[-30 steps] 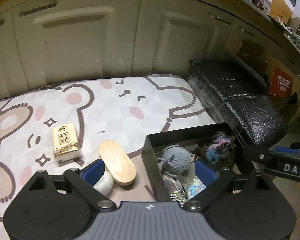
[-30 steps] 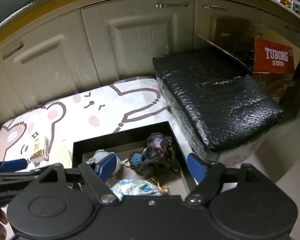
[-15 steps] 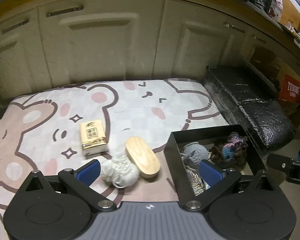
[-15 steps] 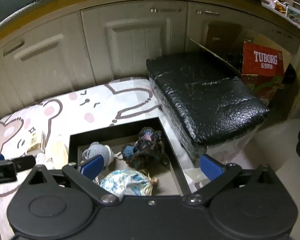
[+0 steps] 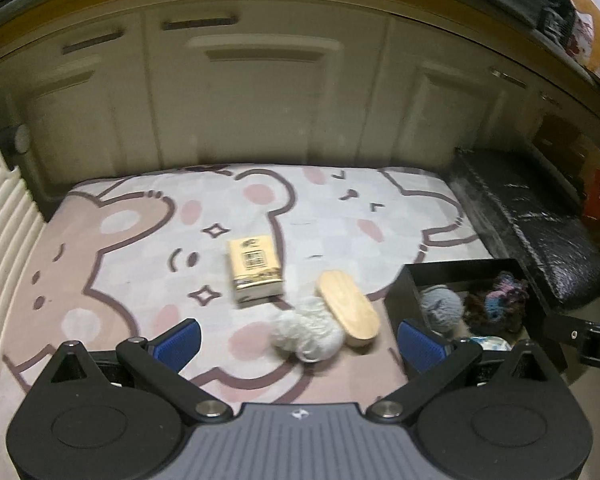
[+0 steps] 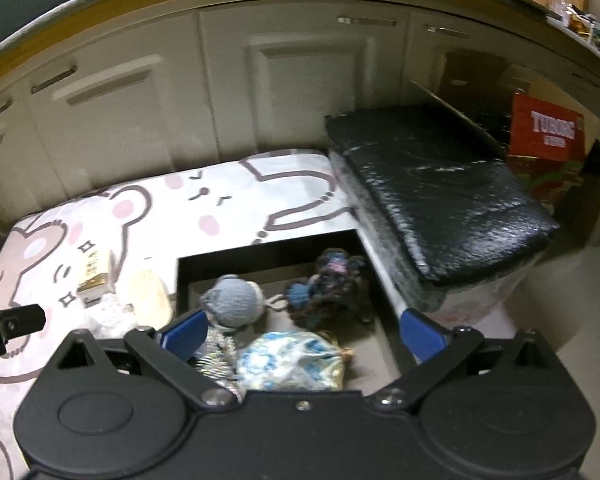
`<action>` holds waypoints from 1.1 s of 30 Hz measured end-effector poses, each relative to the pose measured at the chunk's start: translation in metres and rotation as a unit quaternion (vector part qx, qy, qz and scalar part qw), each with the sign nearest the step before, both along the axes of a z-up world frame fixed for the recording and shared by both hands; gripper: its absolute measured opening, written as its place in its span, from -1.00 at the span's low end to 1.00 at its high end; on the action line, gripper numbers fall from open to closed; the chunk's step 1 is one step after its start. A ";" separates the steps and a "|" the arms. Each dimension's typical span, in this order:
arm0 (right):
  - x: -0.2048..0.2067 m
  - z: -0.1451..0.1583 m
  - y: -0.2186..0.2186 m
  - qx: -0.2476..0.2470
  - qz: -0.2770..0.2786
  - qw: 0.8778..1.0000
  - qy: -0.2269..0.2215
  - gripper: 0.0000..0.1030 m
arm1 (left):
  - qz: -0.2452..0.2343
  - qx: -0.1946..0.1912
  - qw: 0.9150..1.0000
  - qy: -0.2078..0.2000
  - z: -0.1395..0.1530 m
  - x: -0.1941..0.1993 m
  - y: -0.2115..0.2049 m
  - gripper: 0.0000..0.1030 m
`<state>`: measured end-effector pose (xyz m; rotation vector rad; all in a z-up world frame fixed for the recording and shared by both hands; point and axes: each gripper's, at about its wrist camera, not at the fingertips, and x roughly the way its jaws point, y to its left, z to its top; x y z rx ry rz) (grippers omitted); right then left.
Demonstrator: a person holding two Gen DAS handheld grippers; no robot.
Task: Organize objects
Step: 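Withdraw both tools upward from the black box, then reach the left tool to the tan lace scrunchie while the right tool reaches the white yarn ball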
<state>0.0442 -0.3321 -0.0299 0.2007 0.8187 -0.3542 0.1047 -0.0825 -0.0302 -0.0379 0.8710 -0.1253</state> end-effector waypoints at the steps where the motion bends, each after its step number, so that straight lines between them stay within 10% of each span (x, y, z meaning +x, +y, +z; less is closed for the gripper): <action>1: 0.002 0.001 0.004 0.000 0.003 1.000 -0.001 1.00 | 0.006 0.001 1.000 0.001 0.000 -0.001 0.005 1.00; 16: 0.039 0.002 0.076 0.015 0.060 0.998 -0.014 1.00 | 0.060 0.027 0.998 -0.010 0.001 -0.016 0.083 1.00; 33: 0.078 -0.021 0.114 0.027 0.074 0.997 0.001 0.87 | 0.010 -0.002 0.998 0.059 -0.023 -0.028 0.118 0.98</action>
